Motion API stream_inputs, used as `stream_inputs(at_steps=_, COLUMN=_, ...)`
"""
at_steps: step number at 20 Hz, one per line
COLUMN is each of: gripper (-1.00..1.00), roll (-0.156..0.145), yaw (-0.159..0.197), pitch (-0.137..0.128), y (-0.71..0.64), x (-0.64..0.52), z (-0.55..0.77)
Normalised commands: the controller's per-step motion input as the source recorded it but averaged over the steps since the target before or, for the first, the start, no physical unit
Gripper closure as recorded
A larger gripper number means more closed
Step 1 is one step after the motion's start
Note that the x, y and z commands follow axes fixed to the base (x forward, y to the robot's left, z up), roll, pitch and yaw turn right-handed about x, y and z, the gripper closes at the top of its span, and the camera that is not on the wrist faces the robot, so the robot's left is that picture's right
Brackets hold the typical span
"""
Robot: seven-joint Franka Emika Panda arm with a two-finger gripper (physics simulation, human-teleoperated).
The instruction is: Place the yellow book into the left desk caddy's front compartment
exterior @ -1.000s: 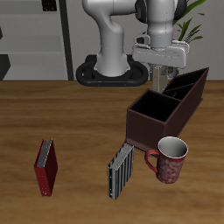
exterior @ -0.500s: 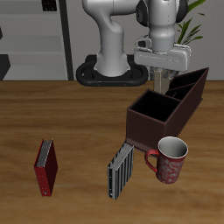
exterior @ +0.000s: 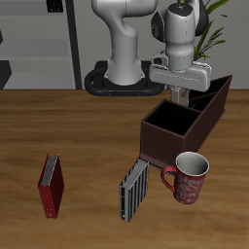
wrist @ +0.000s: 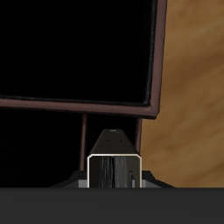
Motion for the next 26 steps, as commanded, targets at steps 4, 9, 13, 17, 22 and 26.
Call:
stream_inputs(at_steps=4, gripper=1.00, roll=-0.007, yaw=-0.005, pitch=0.024, y=-0.04, x=0.06, z=-0.17)
stream_inputs(at_steps=9, gripper=1.00, roll=0.019, yaw=0.007, pitch=0.047, y=0.05, x=0.05, z=-0.22)
stream_inputs(at_steps=13, gripper=-1.00, roll=0.034, yaw=-0.001, pitch=0.052, y=-0.01, x=0.04, z=-0.09)
stream_inputs(at_steps=17, gripper=-1.00, roll=-0.001, yaw=-0.004, pitch=0.005, y=-0.06, x=0.02, z=0.01)
stream_inputs(at_steps=22, gripper=-1.00, roll=-0.001, yaw=-0.004, pitch=0.009, y=-0.02, x=0.05, z=0.00)
stream_inputs(at_steps=26, gripper=-1.00, roll=-0.012, yaw=-0.027, pitch=0.010, y=-0.21, x=0.00, z=0.07)
